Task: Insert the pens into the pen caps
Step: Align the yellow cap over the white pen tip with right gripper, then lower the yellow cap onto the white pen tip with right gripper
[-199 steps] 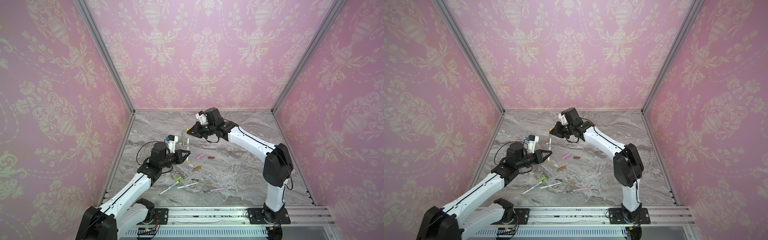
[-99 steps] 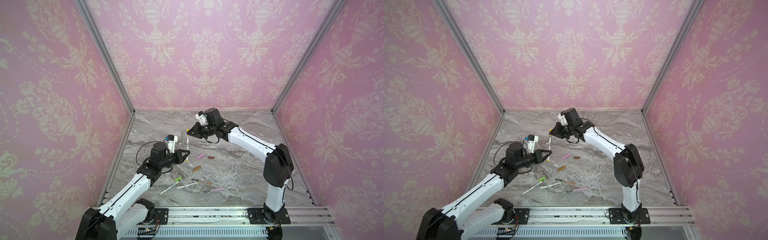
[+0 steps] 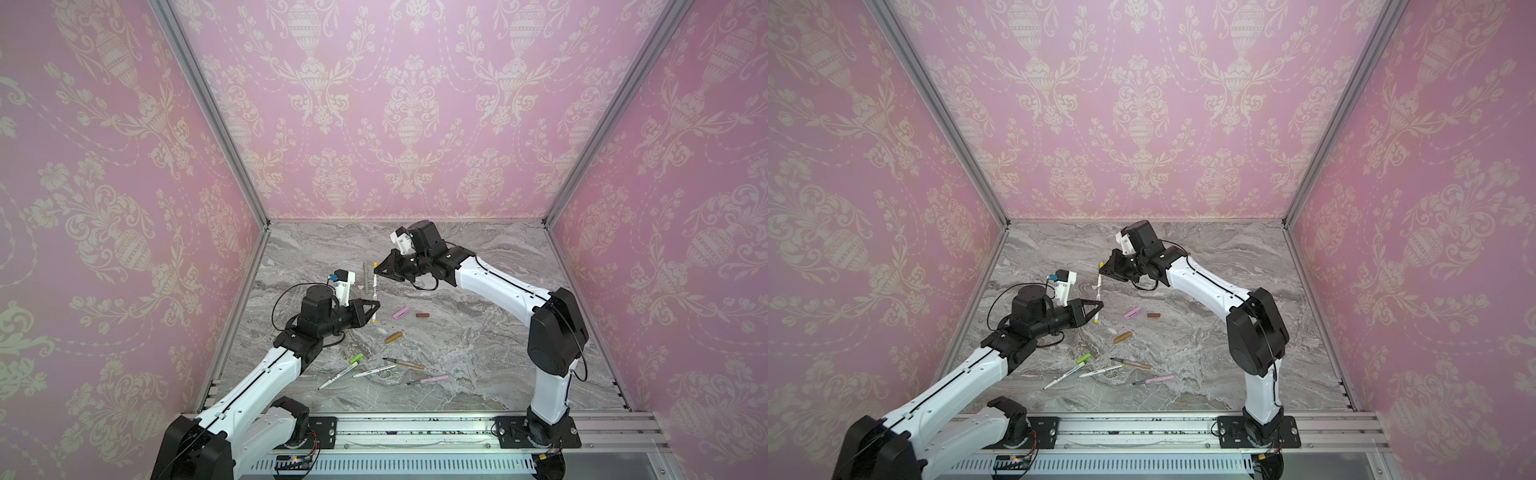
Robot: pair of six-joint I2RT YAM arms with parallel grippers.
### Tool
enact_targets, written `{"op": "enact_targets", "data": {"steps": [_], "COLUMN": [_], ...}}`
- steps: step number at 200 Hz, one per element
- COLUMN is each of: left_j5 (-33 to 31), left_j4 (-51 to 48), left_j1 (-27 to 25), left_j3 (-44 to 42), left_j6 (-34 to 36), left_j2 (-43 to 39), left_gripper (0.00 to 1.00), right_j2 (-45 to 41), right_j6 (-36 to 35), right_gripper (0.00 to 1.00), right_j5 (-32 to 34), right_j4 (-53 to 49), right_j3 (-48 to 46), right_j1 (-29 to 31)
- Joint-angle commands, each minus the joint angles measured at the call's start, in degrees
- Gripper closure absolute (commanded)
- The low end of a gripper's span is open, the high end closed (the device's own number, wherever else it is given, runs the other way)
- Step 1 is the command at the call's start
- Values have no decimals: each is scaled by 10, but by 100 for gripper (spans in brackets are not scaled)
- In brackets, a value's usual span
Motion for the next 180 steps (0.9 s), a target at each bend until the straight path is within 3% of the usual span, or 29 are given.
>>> {"op": "enact_targets", "data": {"steps": [1, 180], "left_j5": [-12, -11], "left_j4": [0, 0], "left_j1": [-4, -5], "left_j3": [7, 4], "left_j6": [6, 6], "left_j2": [-3, -5], "left_gripper": [100, 100], "right_j2": [-28, -26], "right_j6": [1, 4], "right_gripper": [100, 100], "right_j5": [-9, -6], "right_j4": [13, 8], "right_j3": [-11, 9], "right_j1": [5, 0]}}
